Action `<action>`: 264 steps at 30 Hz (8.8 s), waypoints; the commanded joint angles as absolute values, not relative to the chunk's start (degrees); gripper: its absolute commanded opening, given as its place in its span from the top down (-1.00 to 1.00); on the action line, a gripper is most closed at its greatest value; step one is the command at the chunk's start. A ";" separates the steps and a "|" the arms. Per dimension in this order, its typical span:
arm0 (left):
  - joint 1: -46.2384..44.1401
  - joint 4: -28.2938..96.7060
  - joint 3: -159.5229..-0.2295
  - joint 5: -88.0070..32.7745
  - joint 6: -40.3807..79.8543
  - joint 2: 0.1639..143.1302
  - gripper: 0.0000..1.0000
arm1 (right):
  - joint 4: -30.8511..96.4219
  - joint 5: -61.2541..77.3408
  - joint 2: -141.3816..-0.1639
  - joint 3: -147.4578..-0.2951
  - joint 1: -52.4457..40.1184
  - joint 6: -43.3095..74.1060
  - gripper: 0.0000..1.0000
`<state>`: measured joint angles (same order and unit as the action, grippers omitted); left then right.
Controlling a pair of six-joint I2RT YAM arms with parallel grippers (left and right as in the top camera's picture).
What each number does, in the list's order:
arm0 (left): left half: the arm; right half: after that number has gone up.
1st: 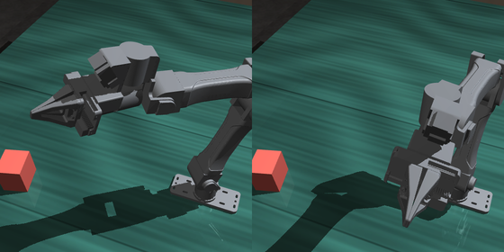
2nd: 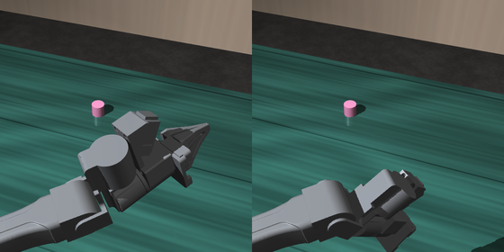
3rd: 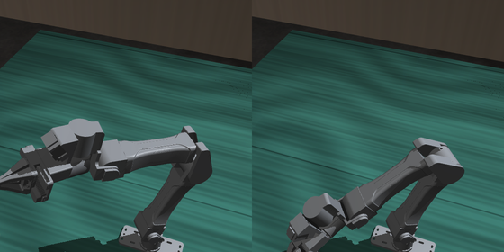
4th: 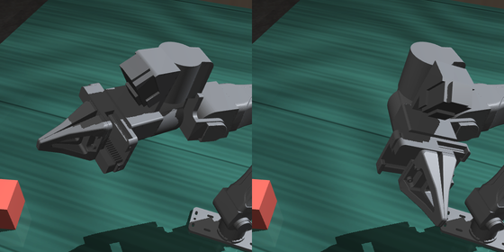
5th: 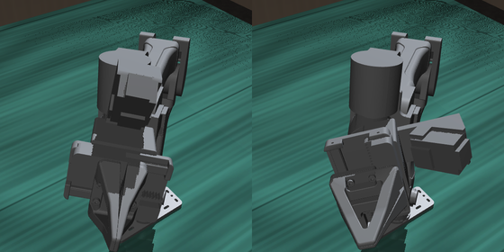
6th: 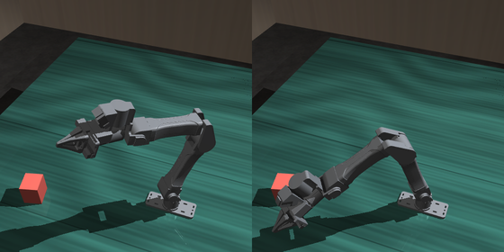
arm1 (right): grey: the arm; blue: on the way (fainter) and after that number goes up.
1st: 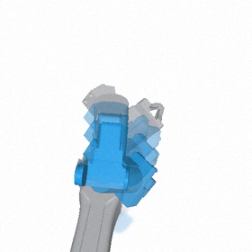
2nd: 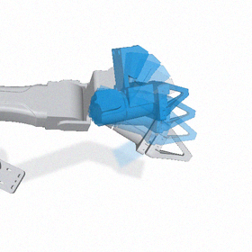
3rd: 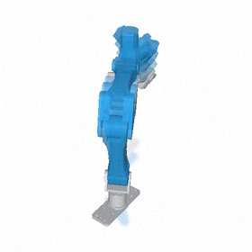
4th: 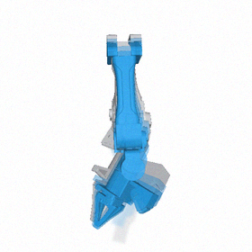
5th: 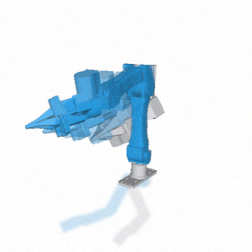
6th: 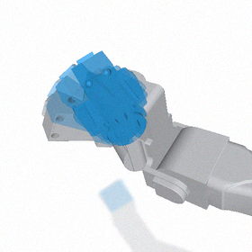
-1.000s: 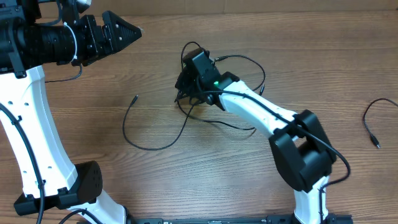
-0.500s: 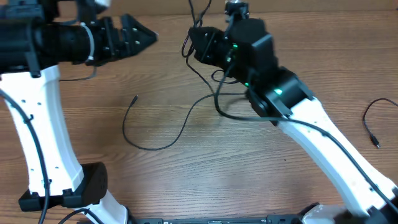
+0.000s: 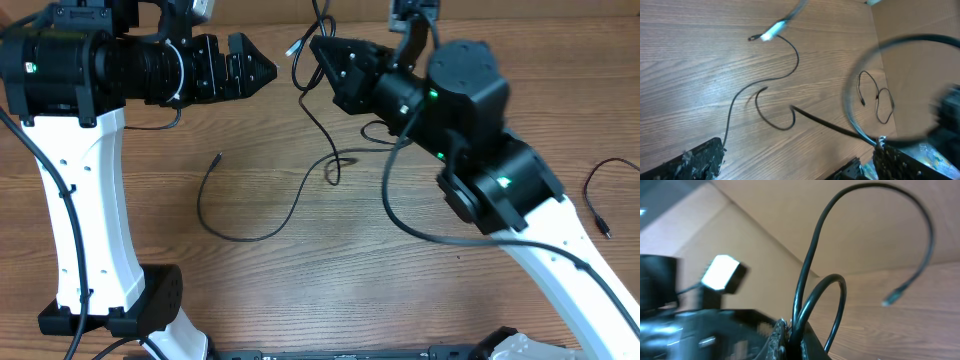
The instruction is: Untangle cables
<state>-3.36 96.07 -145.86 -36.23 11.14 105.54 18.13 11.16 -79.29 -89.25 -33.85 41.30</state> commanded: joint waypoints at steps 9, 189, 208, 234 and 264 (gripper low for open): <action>-3.14 94.26 -146.39 -35.57 13.98 104.57 -0.91 | 19.20 15.49 -76.69 -90.11 -34.04 42.13 0.93; 1.61 86.54 -146.39 -79.02 5.15 110.89 0.91 | -27.14 40.38 -84.90 -90.11 -35.35 54.19 -0.74; 1.76 89.01 -146.34 -38.54 11.73 113.71 0.92 | -38.41 43.40 -84.88 -90.11 -33.54 54.72 -0.72; 8.80 90.50 -146.34 -32.84 14.20 113.99 0.92 | -12.58 47.20 -84.90 -90.11 -24.62 52.49 -1.00; 4.47 69.93 -146.36 -78.06 24.08 113.82 0.91 | 24.21 31.97 -84.95 -90.06 -28.34 45.93 -1.00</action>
